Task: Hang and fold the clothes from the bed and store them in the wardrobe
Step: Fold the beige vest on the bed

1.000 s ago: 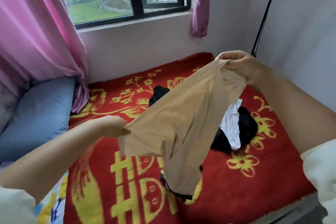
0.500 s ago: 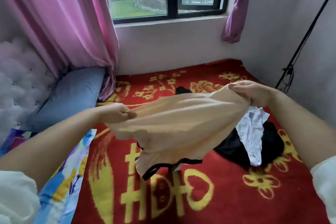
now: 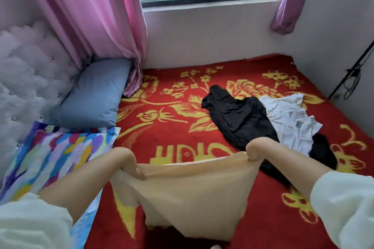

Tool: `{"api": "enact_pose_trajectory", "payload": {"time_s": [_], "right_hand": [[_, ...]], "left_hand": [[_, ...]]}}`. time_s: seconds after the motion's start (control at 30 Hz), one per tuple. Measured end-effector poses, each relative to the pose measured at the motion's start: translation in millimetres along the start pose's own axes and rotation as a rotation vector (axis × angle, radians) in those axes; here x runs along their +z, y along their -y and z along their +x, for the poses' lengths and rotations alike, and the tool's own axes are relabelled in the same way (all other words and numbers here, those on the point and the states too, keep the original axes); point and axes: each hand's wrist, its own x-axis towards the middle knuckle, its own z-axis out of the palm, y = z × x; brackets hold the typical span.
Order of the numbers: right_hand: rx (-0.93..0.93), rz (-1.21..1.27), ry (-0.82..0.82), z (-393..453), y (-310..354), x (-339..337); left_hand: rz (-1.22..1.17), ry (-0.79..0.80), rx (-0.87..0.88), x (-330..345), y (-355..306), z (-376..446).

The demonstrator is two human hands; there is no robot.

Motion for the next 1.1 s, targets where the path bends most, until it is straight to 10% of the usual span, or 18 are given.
{"api": "enact_pose_trajectory", "payload": {"time_s": [0.23, 0.37, 0.67, 1.1], "right_hand": [[0.122, 0.427, -0.767, 1, -23, -102], [0.116, 0.369, -1.072, -11, -39, -140], [0.031, -0.012, -0.719, 26, -2, -20], [-0.206, -0.035, -0.062, 38, 70, 191]], "left_hand": [[-0.71, -0.854, -0.185, -98, 43, -6], [-0.608, -1.128, -0.239, -115, 63, -26], [0.014, -0.536, -0.086, 0, 33, 28], [-0.064, -0.053, 0.115, 186, -24, 83]]}}
